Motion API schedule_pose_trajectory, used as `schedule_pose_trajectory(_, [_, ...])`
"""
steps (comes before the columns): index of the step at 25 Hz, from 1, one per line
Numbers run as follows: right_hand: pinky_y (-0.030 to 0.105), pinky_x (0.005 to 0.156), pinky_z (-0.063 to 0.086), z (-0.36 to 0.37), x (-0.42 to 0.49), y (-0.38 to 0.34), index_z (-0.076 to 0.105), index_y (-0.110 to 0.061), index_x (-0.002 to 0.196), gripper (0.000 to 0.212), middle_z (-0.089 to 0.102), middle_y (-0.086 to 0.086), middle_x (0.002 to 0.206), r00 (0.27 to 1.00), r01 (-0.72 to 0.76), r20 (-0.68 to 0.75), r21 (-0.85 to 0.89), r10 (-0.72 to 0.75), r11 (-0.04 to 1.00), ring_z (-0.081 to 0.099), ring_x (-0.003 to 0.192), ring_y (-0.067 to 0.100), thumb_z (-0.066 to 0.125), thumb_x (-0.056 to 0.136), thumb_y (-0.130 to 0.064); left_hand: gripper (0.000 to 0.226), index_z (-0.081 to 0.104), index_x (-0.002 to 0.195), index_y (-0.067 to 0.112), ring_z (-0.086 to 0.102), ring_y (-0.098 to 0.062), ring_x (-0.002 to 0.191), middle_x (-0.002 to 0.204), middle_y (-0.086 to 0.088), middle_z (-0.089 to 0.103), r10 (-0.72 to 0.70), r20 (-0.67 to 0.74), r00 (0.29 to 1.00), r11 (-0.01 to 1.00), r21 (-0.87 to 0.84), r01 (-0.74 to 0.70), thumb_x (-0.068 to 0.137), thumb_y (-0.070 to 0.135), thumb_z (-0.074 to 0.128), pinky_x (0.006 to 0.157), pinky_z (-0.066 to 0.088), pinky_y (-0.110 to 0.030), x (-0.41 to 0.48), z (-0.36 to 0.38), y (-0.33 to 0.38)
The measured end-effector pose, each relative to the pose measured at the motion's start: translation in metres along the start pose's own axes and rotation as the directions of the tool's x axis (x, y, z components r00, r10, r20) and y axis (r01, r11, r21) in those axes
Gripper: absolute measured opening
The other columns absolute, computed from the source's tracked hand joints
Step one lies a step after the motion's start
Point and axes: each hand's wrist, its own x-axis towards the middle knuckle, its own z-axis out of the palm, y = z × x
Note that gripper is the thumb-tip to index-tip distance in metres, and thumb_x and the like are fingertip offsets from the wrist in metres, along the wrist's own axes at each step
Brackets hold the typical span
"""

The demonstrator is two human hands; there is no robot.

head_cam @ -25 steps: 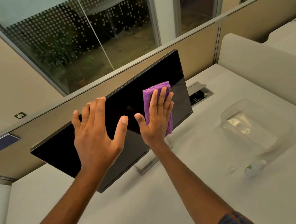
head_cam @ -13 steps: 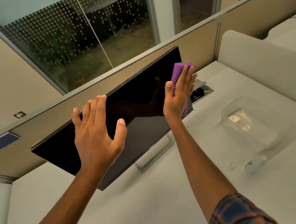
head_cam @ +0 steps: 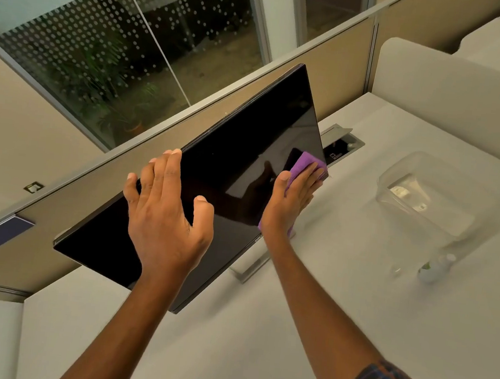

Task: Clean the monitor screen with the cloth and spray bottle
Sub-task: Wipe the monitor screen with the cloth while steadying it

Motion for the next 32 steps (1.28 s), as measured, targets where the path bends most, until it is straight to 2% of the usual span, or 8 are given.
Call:
schedule_pose_trajectory(6, [0.049, 0.136, 0.008, 0.021, -0.133, 0.004, -0.008, -0.017, 0.169, 0.09, -0.017, -0.002, 0.178, 0.99, -0.072, 0.126, 0.036, 0.067, 0.997, -0.013, 0.166, 0.017, 0.029, 0.101, -0.063, 0.068, 0.044, 0.156, 0.015, 0.046, -0.027, 0.144, 0.155, -0.007, 0.053, 0.01, -0.008, 1.0, 1.0, 0.002, -0.01, 0.092, 0.038, 0.043, 0.119, 0.037, -0.059, 0.001, 0.001, -0.002])
schedule_pose_trajectory(10, [0.041, 0.136, 0.002, 0.019, -0.172, 0.008, -0.015, -0.021, 0.166, 0.095, -0.025, -0.007, 0.176, 0.976, 0.004, 0.217, 0.01, -0.006, 1.0, -0.019, 0.165, 0.015, 0.017, 0.099, -0.08, 0.067, 0.042, 0.157, 0.017, 0.043, -0.028, 0.145, 0.157, -0.007, 0.052, 0.006, -0.024, 1.0, 1.0, -0.002, -0.006, 0.093, 0.04, 0.043, 0.115, 0.042, -0.062, 0.0, 0.004, -0.005])
schedule_pose_trajectory(13, [0.037, 0.136, -0.001, 0.014, -0.152, 0.012, -0.012, -0.019, 0.168, 0.092, -0.022, -0.006, 0.177, 0.977, 0.034, 0.21, 0.009, -0.035, 0.999, -0.018, 0.165, 0.015, 0.022, 0.102, -0.075, 0.07, 0.038, 0.16, 0.016, 0.038, -0.029, 0.151, 0.161, -0.008, 0.047, 0.04, -0.023, 0.999, 0.999, 0.014, -0.04, 0.094, 0.039, 0.046, 0.119, 0.037, -0.062, -0.002, 0.004, -0.007])
schedule_pose_trajectory(16, [0.04, 0.136, 0.003, 0.007, -0.107, 0.01, -0.004, -0.016, 0.17, 0.088, -0.015, -0.002, 0.179, 0.988, -0.014, 0.153, 0.022, 0.011, 1.0, -0.013, 0.166, 0.017, 0.034, 0.105, -0.061, 0.074, 0.032, 0.164, 0.014, 0.027, -0.027, 0.16, 0.169, -0.008, 0.037, 0.065, -0.003, 0.998, 0.996, 0.065, -0.064, 0.095, 0.038, 0.046, 0.132, 0.017, -0.056, -0.004, 0.006, -0.01])
schedule_pose_trajectory(18, [0.043, 0.135, 0.005, 0.001, -0.068, 0.005, 0.0, -0.015, 0.17, 0.086, -0.009, 0.001, 0.18, 0.991, -0.073, 0.115, 0.044, 0.068, 0.996, -0.008, 0.167, 0.021, 0.037, 0.105, -0.057, 0.076, 0.03, 0.165, 0.014, 0.021, -0.025, 0.163, 0.172, -0.007, 0.033, 0.066, 0.004, 0.998, 0.994, 0.084, -0.066, 0.095, 0.038, 0.046, 0.134, 0.009, -0.052, -0.005, 0.008, -0.011])
schedule_pose_trajectory(25, [0.052, 0.136, 0.007, -0.032, 0.048, 0.008, 0.003, -0.013, 0.17, 0.07, 0.0, 0.005, 0.18, 0.989, -0.117, 0.09, -0.005, 0.117, 0.993, -0.004, 0.167, 0.028, 0.029, 0.115, -0.048, 0.081, 0.029, 0.165, 0.012, 0.018, -0.025, 0.164, 0.172, -0.008, 0.032, 0.08, 0.002, 0.997, 0.994, 0.08, -0.08, 0.088, 0.031, 0.048, 0.134, 0.006, -0.053, -0.005, 0.01, -0.012])
schedule_pose_trajectory(28, [0.051, 0.136, 0.008, -0.03, 0.043, 0.004, 0.004, -0.012, 0.17, 0.071, 0.002, 0.006, 0.18, 0.988, -0.126, 0.091, 0.023, 0.123, 0.992, -0.001, 0.167, 0.027, 0.029, 0.115, -0.048, 0.082, 0.031, 0.164, 0.012, 0.019, -0.025, 0.163, 0.171, -0.008, 0.033, 0.069, -0.007, 0.998, 0.995, 0.067, -0.069, 0.086, 0.03, 0.047, 0.134, 0.006, -0.052, -0.004, 0.01, -0.009])
schedule_pose_trajectory(32, [0.05, 0.135, 0.019, -0.02, -0.01, 0.004, 0.005, -0.01, 0.17, 0.076, 0.007, 0.007, 0.18, 0.987, -0.136, 0.094, 0.056, 0.13, 0.989, 0.005, 0.167, 0.025, 0.036, 0.113, -0.05, 0.082, 0.033, 0.163, 0.012, 0.025, -0.027, 0.161, 0.169, -0.008, 0.037, 0.065, -0.011, 0.998, 0.996, 0.06, -0.064, 0.085, 0.029, 0.05, 0.134, 0.009, -0.053, -0.003, 0.01, -0.006])
